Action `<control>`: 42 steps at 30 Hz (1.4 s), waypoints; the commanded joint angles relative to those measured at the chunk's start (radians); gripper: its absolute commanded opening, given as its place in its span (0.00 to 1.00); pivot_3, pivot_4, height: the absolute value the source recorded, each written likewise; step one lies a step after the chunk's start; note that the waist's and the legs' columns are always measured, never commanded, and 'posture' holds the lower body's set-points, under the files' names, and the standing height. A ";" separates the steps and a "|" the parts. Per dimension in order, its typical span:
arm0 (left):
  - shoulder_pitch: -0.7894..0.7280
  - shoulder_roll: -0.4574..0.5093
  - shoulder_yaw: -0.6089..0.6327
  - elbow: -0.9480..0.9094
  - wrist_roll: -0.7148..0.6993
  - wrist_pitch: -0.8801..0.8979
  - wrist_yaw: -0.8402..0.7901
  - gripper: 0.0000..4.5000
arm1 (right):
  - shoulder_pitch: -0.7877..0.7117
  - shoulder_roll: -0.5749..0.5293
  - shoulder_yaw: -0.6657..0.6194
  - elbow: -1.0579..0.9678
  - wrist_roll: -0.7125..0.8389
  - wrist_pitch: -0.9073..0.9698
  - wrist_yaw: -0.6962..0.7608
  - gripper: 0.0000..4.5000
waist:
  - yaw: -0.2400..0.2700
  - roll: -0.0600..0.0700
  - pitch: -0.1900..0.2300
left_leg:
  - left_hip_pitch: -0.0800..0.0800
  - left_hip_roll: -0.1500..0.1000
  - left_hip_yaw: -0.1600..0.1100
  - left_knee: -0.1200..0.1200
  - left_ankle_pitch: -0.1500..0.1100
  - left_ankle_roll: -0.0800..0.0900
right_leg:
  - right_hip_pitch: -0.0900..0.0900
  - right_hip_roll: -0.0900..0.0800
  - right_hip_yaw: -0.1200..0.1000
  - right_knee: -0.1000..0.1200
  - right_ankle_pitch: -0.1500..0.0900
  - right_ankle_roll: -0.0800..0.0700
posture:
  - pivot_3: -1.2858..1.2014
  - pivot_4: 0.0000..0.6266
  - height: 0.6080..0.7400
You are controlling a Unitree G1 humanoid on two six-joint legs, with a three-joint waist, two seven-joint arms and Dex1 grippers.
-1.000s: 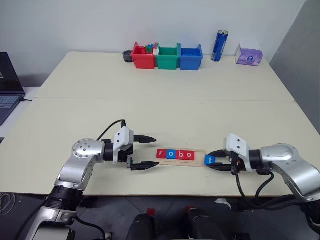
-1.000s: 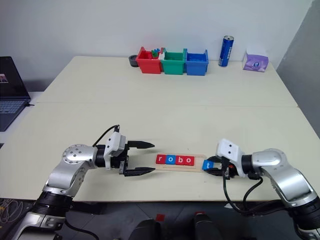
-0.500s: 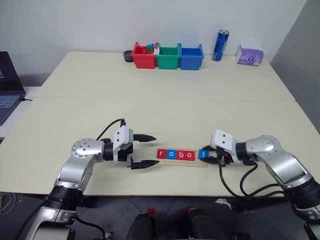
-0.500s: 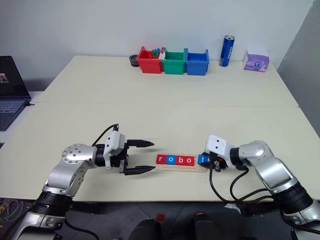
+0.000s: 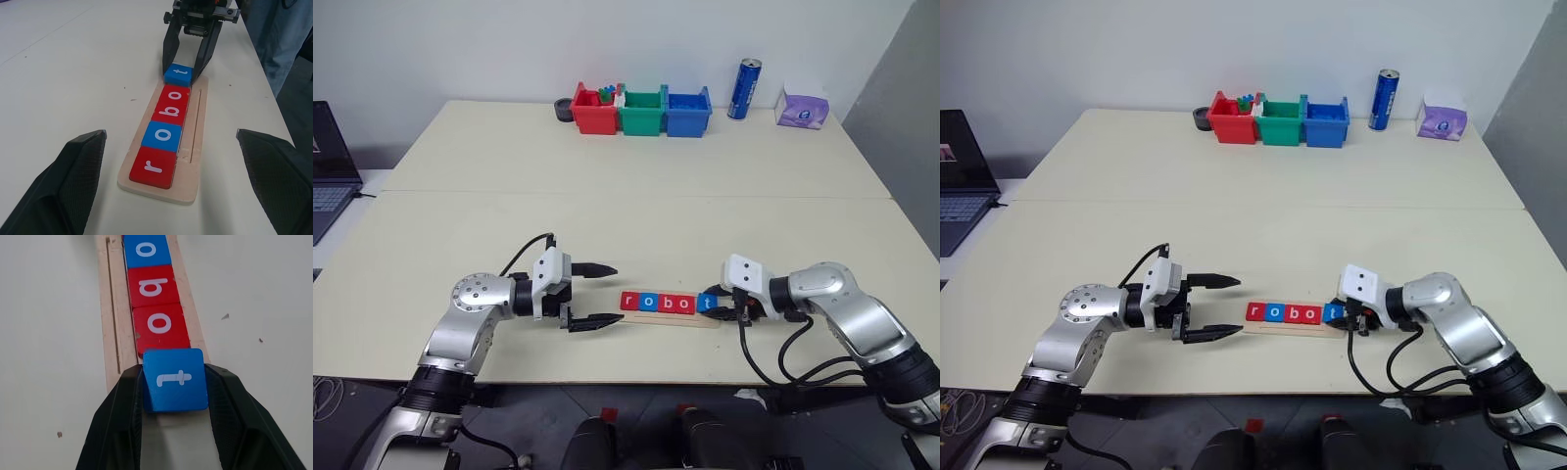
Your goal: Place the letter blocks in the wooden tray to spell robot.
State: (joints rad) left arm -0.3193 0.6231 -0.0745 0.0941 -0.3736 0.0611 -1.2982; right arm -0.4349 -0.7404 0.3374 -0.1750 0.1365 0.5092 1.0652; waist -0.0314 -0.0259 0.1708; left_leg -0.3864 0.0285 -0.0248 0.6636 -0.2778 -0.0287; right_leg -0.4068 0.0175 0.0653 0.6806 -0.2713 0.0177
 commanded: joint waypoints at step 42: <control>0.002 0.047 0.018 0.003 0.004 0.024 0.003 1.00 | 0.142 -0.047 -0.246 -0.308 0.164 0.154 -0.038 0.98 | 0.001 0.000 0.000 | -0.001 0.000 -0.001 0.000 0.000 0.000 | 0.000 0.000 -0.001 0.000 0.000 0.000 | 0.52 0.24 1.00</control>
State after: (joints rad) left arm -0.3131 0.6569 -0.0720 0.1098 -0.3706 0.1005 -1.2805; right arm -0.2979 -0.7722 0.1507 -0.4187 0.2669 0.6539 1.0412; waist -0.0307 -0.0260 0.1709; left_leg -0.3870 0.0283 -0.0256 0.6633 -0.2779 -0.0287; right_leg -0.4067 0.0170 0.0644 0.6806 -0.2715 0.0180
